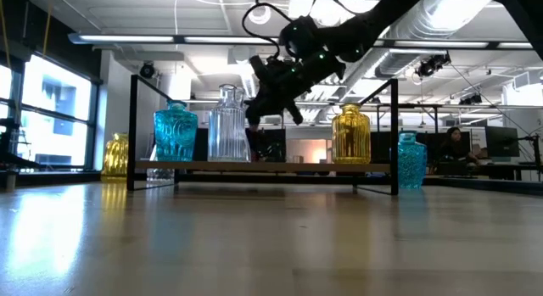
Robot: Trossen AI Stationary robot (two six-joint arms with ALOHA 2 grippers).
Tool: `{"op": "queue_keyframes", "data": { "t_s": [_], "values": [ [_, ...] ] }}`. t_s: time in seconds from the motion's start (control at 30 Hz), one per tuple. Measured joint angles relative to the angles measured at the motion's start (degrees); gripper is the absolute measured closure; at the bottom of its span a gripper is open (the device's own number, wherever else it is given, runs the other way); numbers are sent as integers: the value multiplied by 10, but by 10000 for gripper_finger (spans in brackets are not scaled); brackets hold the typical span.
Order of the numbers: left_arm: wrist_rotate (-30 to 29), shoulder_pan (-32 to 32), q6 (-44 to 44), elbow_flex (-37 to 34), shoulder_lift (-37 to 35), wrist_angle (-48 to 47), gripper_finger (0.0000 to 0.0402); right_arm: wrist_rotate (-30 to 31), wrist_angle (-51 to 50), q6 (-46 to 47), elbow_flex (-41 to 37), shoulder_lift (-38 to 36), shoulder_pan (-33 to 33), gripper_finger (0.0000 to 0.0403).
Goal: Sort vases onto shelf
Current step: Put the transparent vase on the shelf aligned with the other transparent vases, then put the yellow vase on the shelf aligned with the other yellow vase
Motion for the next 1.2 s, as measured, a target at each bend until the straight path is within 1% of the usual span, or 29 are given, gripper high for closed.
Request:
{"op": "queue_keyframes", "data": {
  "t_s": [0.07, 0.13, 0.37, 0.47, 0.57, 0.73, 0.93, 1.03, 1.2],
  "values": [
    [0, 0, 0, 0, 0, 0, 165, 26, -37, -25, 9, 0, 4, 403],
    [0, 0, 0, 0, 0, 0, 165, 39, -60, -39, 17, 0, 5, 403],
    [0, 0, 7, 0, 0, -1, 165, 47, -62, -47, 20, 0, -5, 403],
    [0, 0, 11, 0, 0, -1, 165, 53, -82, -47, 20, 0, -16, 403],
    [0, 0, 10, 0, 0, -1, 165, 55, -111, -59, 19, -18, -32, 403],
    [0, 0, 12, 0, 0, -3, 165, 63, -167, -108, 19, -96, -51, 403],
    [0, 0, 29, 0, 0, -5, 165, 68, -239, -137, 19, -236, -47, 403],
    [-2, 0, 38, 0, -5, -10, 165, 69, -284, -139, 19, -306, -34, 403],
    [-10, 4, 39, 0, -35, -86, 165, 61, -362, -126, 19, -407, 11, 403]
  ]
}}
